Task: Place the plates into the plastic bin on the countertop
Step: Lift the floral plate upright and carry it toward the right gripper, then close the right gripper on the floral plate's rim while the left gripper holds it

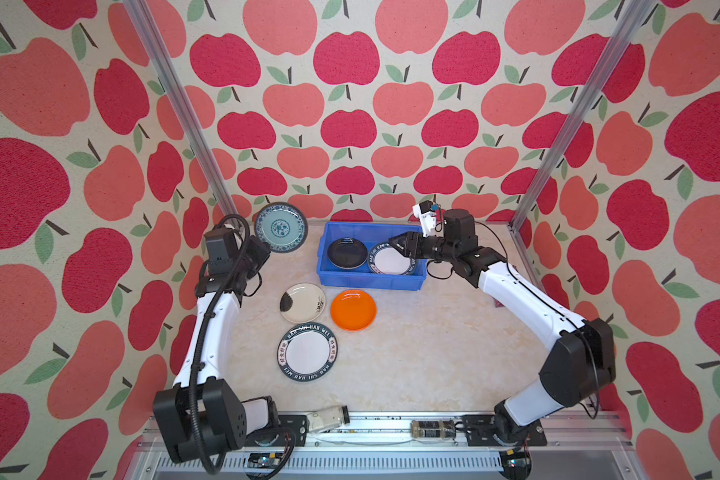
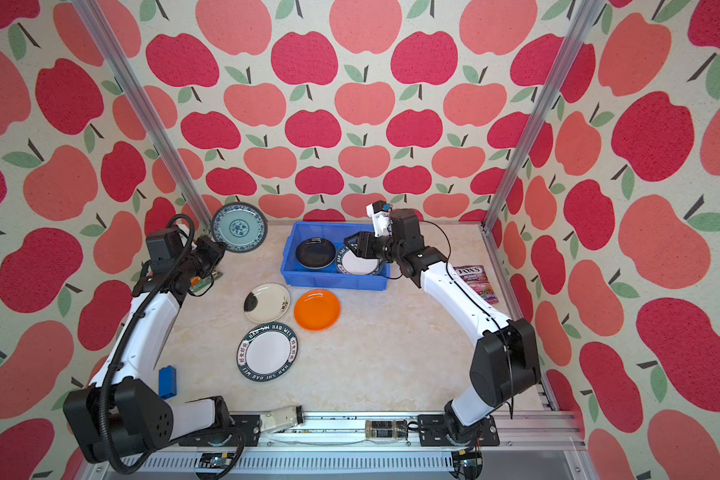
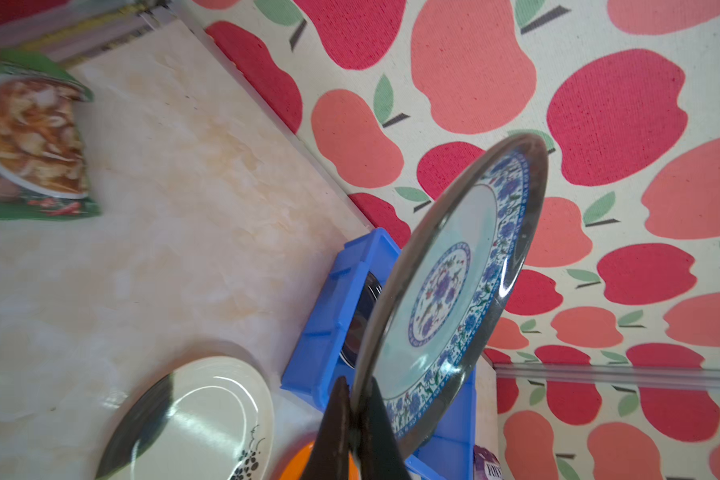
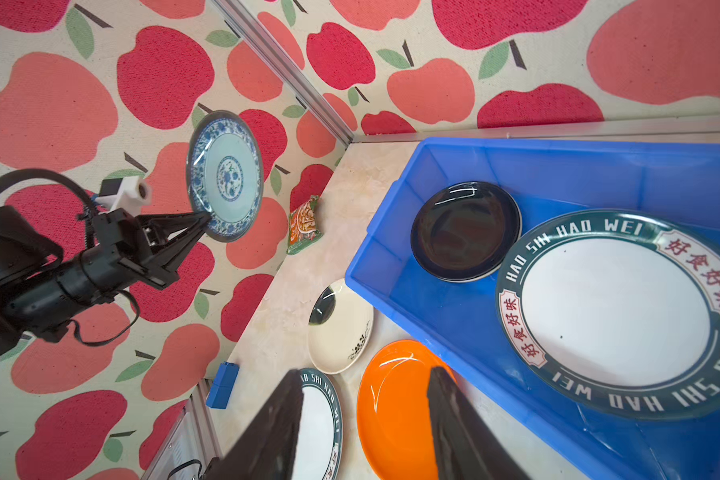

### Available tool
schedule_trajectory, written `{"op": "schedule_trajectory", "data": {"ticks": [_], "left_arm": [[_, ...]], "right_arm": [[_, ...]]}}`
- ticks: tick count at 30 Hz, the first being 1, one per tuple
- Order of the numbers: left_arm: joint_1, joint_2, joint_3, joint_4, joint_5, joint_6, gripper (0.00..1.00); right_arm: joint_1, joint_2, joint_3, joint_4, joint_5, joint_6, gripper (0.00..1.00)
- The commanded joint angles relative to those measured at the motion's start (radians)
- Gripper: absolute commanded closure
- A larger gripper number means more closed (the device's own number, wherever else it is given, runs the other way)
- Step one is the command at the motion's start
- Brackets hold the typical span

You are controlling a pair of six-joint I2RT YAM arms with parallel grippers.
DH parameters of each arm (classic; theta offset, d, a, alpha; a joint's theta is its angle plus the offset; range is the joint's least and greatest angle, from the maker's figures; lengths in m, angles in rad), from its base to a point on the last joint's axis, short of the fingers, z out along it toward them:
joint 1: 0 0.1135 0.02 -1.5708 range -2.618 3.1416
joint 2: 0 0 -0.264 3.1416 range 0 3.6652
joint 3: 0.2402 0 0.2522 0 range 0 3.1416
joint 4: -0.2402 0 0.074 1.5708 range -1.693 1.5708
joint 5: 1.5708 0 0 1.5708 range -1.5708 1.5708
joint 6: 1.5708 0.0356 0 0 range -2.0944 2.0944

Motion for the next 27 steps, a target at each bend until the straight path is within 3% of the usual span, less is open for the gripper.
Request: {"op": "schedule_trajectory", "data": {"ticks": [1, 6, 14, 27], "left_arm": [[-0.064, 0.111, 0.080, 0.149, 0.240, -0.032, 1.00], [-0.182, 0.278, 0.235, 0.098, 0.316, 0.018, 1.00], [-0.321, 0.422, 0.314, 0.106, 0.371, 0.014, 1.00], [-0.398, 0.463, 0.295, 0.095, 0.374, 0.017, 1.00]], "right_arm": [[-0.023, 0.003, 0.042, -0.023, -0.049, -0.054, 0.49], [-0.034, 0.022, 0.070, -0.021, -0.058, -0.060, 0.50], [-0.045, 0.066, 0.091, -0.022, -0.041, -0.063, 0.38], [-0.073, 0.116, 0.131, -0.137, 0.072, -0.053, 0.56]]}}
